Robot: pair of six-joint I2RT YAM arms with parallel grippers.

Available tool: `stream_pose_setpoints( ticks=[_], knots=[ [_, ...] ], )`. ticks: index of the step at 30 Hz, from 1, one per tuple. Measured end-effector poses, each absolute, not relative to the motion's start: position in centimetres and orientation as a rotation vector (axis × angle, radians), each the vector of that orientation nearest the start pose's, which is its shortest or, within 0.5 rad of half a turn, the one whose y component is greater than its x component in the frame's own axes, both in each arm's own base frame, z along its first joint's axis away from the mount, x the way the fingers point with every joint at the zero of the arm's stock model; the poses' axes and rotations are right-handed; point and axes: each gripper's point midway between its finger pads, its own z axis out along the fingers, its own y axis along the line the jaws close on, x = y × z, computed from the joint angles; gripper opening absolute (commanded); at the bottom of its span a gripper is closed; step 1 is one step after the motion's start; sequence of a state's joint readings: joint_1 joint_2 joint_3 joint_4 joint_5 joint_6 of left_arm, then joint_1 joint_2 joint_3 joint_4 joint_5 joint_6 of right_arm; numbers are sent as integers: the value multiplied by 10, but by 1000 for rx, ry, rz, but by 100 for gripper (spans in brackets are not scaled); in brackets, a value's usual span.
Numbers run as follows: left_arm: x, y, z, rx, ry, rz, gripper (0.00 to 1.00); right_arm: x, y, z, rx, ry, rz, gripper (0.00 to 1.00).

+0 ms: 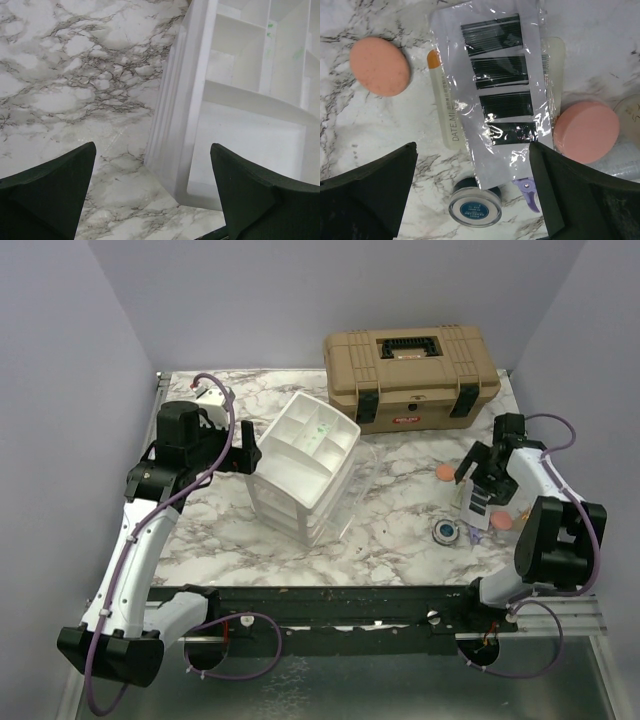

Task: Organize the makeup
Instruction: Pick up the makeup tool from the center of the board.

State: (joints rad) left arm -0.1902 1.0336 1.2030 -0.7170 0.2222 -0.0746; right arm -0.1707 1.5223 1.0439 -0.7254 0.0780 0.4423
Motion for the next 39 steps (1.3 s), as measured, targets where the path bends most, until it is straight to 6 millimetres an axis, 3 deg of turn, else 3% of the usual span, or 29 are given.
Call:
stream_pose_setpoints(
  ticks=[5,9,18,24,27,32,34,39],
  knots=[
    [291,-103,270,267,2136,-397,98,303,-46,43,864,2693,-48,100],
    [292,-105,268,267,2143,-399,98,301,-24,26,789,2776,-35,100],
    [292,-105,268,267,2142,-398,98,332,55,27,474,2836,102,100],
    [291,-105,267,264,2143,-398,98,356,81,55,349,2780,157,100],
    [290,-105,267,265,2144,-394,98,359,72,83,354,2707,104,99],
    [289,-105,268,265,2139,-387,99,332,36,133,515,2564,-89,81],
    [288,-105,268,268,2137,-388,99,312,24,134,576,2546,-153,75],
    [284,-110,269,286,2130,-397,99,261,3,105,671,2636,-328,66]
  ],
)
